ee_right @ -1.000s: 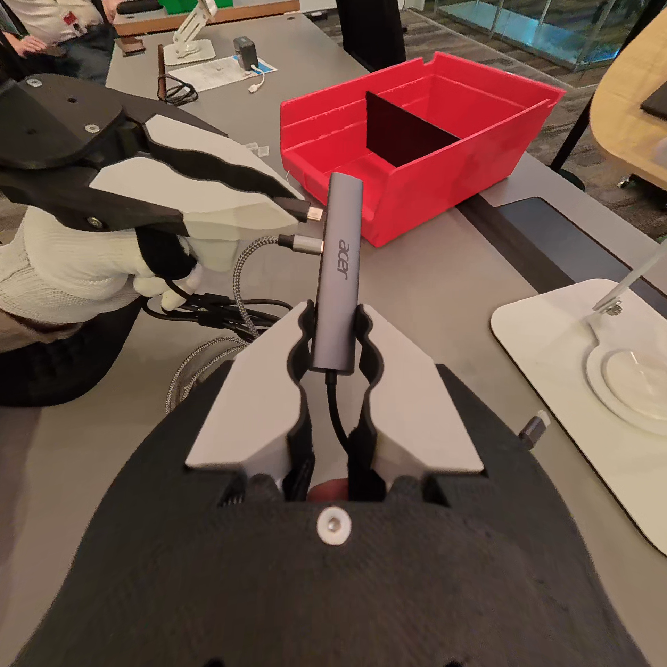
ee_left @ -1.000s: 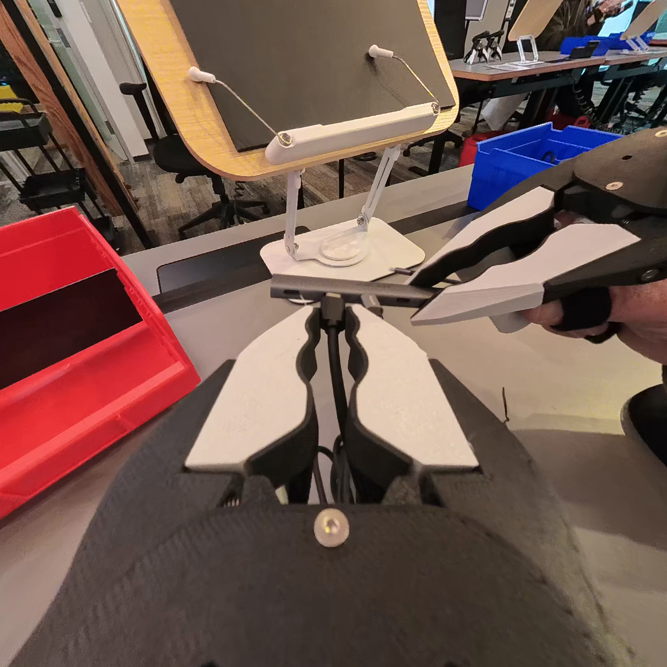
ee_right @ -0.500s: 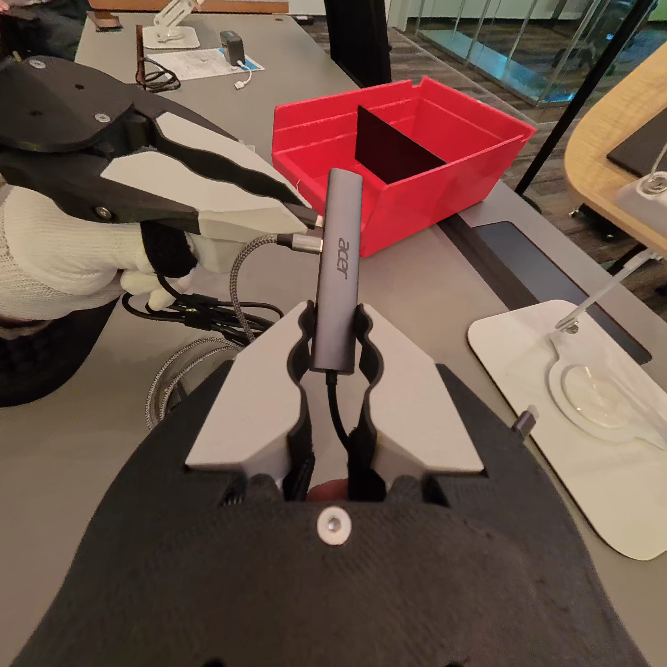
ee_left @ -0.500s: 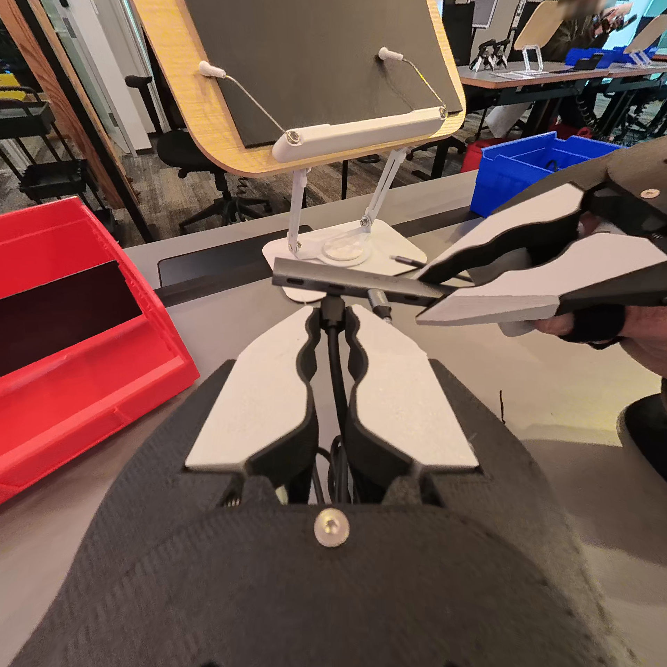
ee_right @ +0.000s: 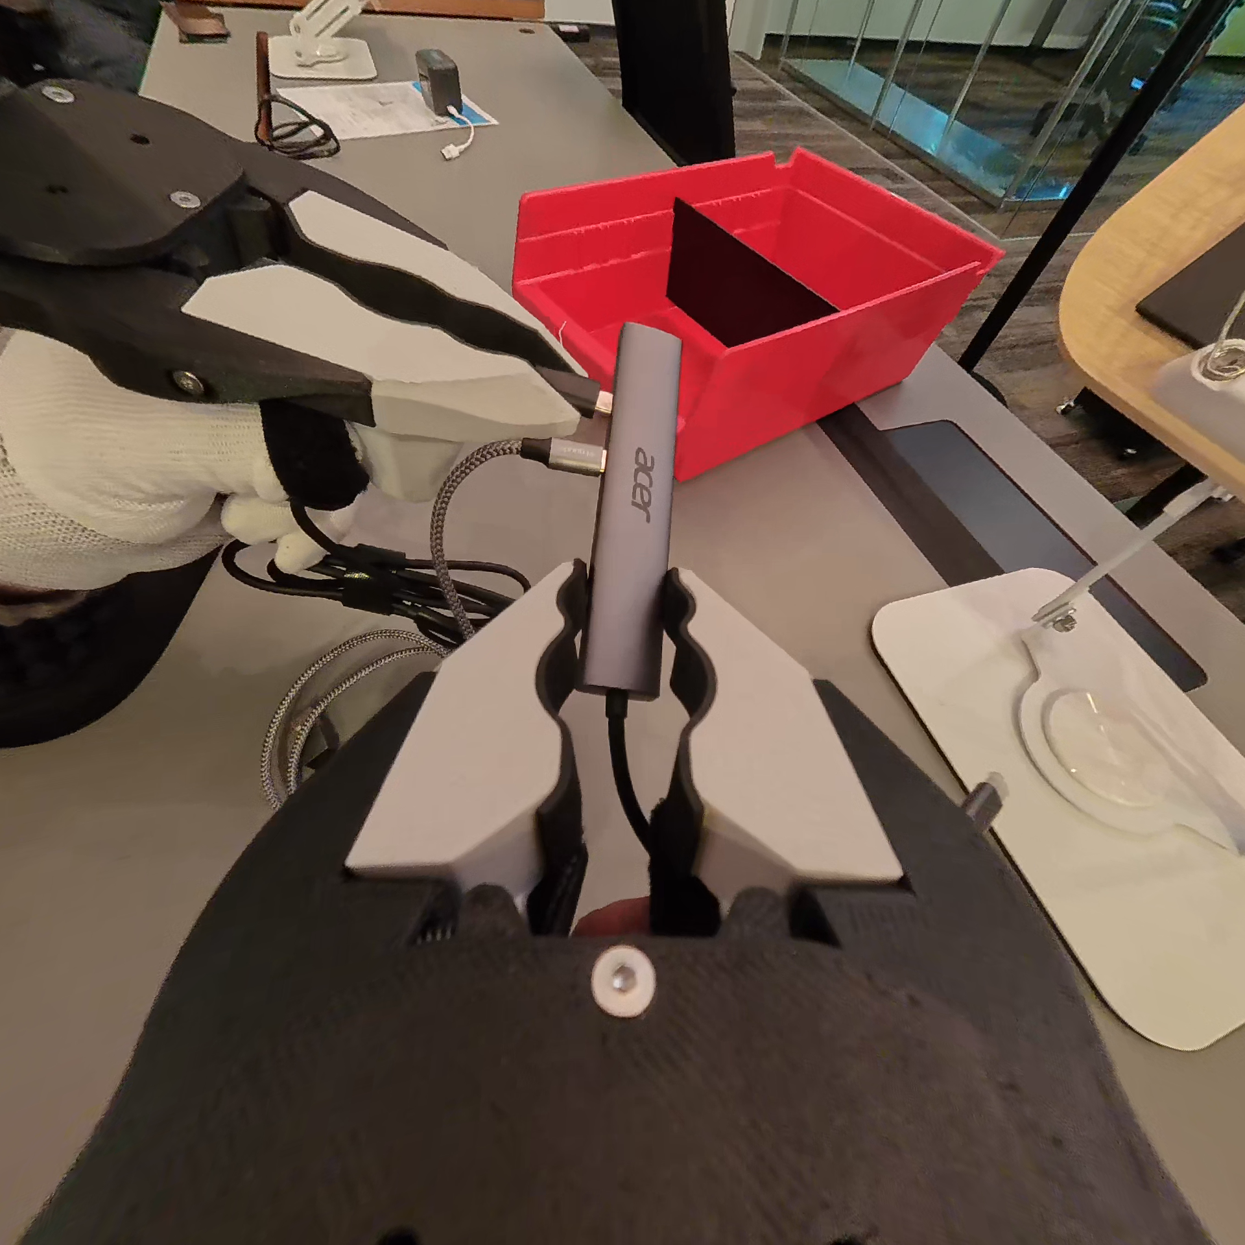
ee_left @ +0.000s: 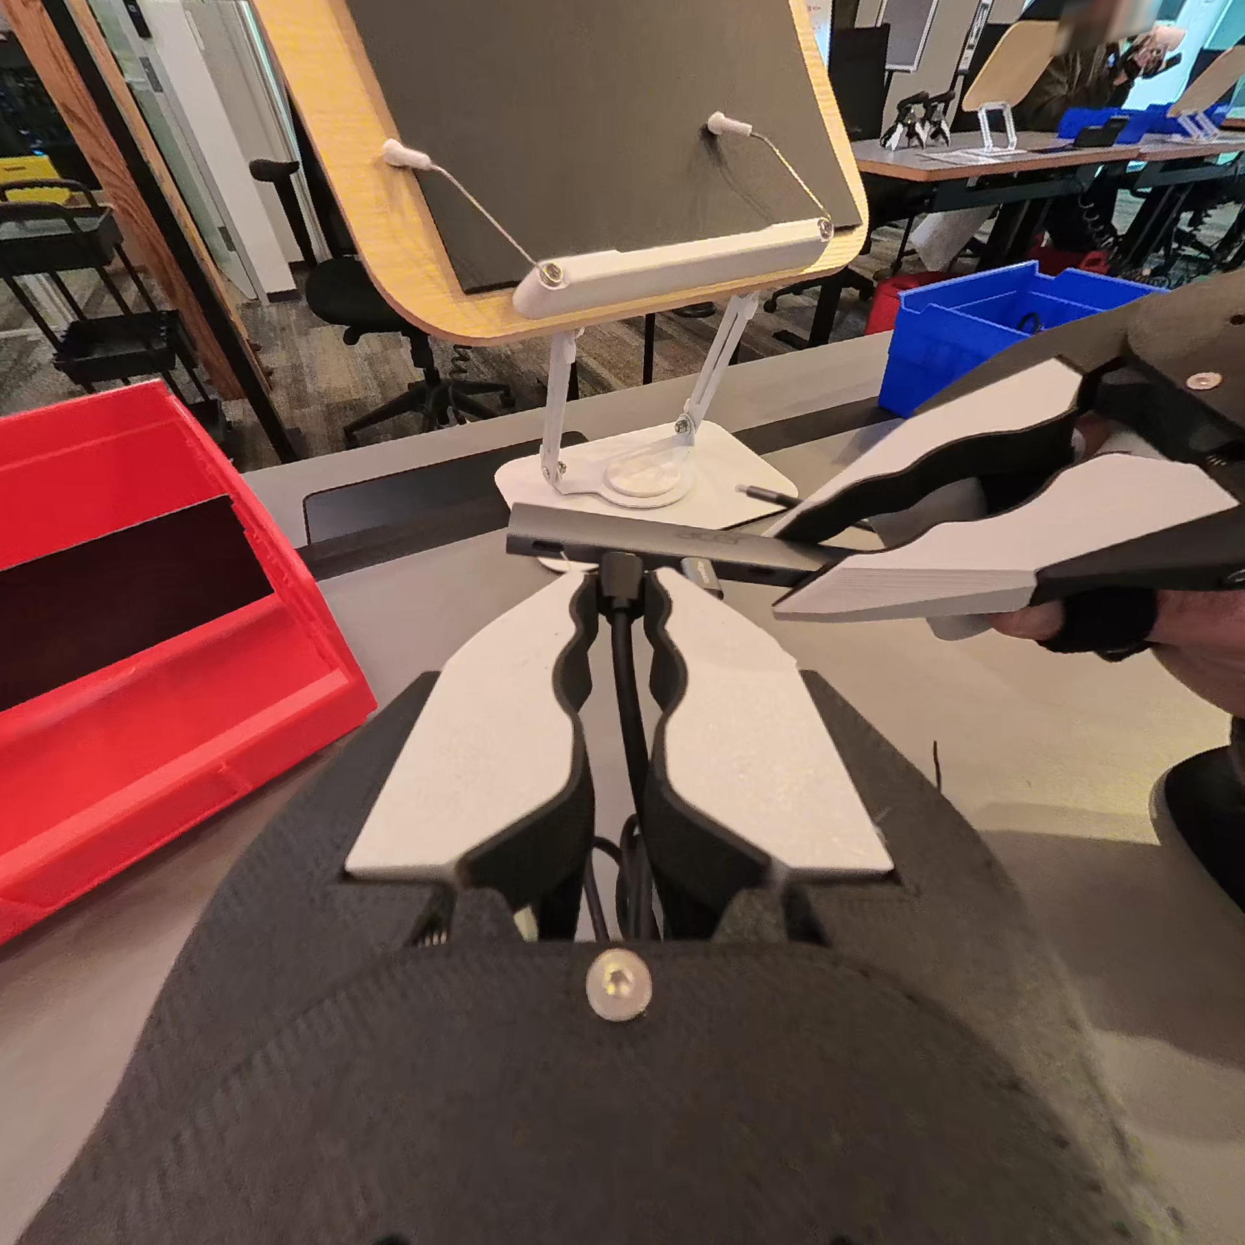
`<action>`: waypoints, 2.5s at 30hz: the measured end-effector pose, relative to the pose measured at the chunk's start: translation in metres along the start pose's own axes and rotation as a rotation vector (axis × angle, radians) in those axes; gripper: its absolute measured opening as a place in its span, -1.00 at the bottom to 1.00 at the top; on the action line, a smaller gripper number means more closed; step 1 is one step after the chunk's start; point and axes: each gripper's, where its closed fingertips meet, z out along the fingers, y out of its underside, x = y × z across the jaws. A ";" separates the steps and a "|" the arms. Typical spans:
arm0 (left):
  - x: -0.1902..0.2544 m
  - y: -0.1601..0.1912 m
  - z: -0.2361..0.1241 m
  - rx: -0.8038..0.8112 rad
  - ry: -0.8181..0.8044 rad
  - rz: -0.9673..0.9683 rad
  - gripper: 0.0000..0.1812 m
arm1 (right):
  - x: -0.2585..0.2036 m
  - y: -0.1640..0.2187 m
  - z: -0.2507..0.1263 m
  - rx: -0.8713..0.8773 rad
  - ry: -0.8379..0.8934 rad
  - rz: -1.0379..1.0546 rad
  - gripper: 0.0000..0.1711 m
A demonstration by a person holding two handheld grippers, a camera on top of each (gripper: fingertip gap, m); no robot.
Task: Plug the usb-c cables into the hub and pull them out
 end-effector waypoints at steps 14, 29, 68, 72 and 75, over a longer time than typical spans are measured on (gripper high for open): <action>0.001 -0.003 -0.005 -0.005 0.007 0.016 -0.85 | -0.005 -0.009 -0.007 -0.009 0.034 -0.201 -0.77; 0.006 -0.010 -0.007 0.044 0.069 -0.023 -0.85 | -0.008 -0.017 -0.014 0.013 -0.047 -0.273 -0.77; 0.005 0.001 0.010 0.001 0.040 -0.064 -0.85 | -0.035 -0.063 -0.025 0.188 -0.050 -0.371 -1.00; 0.000 0.004 0.011 -0.005 0.035 -0.053 -0.85 | -0.018 -0.059 -0.034 0.213 -0.087 -0.247 -1.00; -0.003 0.003 0.011 -0.003 0.023 -0.035 -0.85 | -0.014 -0.057 -0.036 0.224 -0.134 -0.148 -1.00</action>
